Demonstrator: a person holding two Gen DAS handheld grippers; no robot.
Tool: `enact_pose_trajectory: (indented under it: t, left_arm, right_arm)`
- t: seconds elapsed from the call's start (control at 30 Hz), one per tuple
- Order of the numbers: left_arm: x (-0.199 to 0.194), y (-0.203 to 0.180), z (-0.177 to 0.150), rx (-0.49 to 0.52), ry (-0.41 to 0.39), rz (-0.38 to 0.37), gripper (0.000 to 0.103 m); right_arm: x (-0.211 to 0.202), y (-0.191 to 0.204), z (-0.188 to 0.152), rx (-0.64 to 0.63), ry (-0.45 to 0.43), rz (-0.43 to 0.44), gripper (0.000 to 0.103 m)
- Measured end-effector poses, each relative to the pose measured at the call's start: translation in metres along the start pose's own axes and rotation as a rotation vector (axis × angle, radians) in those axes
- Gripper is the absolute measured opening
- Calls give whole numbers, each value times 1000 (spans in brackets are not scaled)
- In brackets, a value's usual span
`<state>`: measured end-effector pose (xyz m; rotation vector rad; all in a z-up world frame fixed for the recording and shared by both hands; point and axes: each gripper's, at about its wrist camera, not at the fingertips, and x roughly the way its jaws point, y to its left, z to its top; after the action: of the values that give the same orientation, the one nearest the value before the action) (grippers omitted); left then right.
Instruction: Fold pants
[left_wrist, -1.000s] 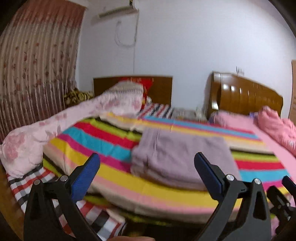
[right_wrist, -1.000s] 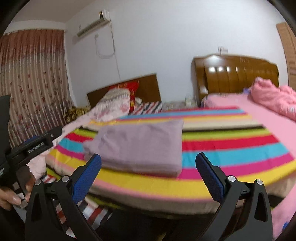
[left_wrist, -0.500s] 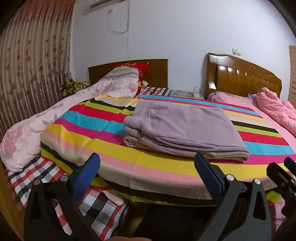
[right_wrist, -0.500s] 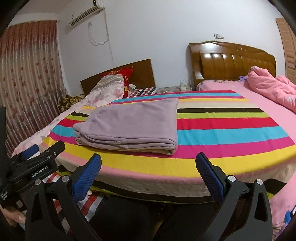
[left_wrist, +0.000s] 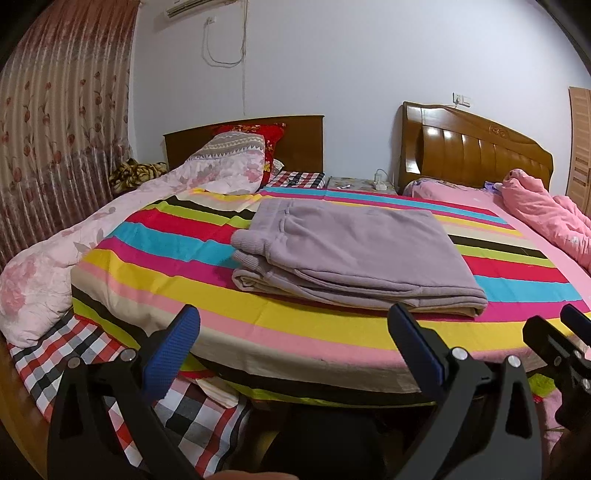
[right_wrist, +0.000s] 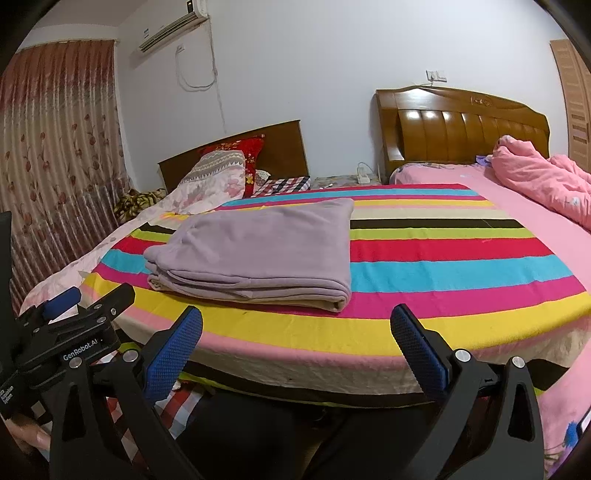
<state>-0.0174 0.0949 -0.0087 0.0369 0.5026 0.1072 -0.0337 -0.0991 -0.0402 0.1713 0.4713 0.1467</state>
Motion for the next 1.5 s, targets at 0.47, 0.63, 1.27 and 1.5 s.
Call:
enact_pose_trajectory:
  t: [0.47,0.63,1.27,1.5]
  left_arm:
    - [1,-1,-1,-5,5,0,102]
    - [1,-1,-1,-6,5,1,102]
    - [0,-4,-4,-12,10,9,102]
    - [0,-4,-4,-11,10,10,102]
  right_arm:
    - [1,0,1,-16,0,-3,99]
    - [1,0,1,-16,0,-3,99]
    - [1,1,1,-16,2,-4,99]
    - [1,3,0,-14,3,-6,99]
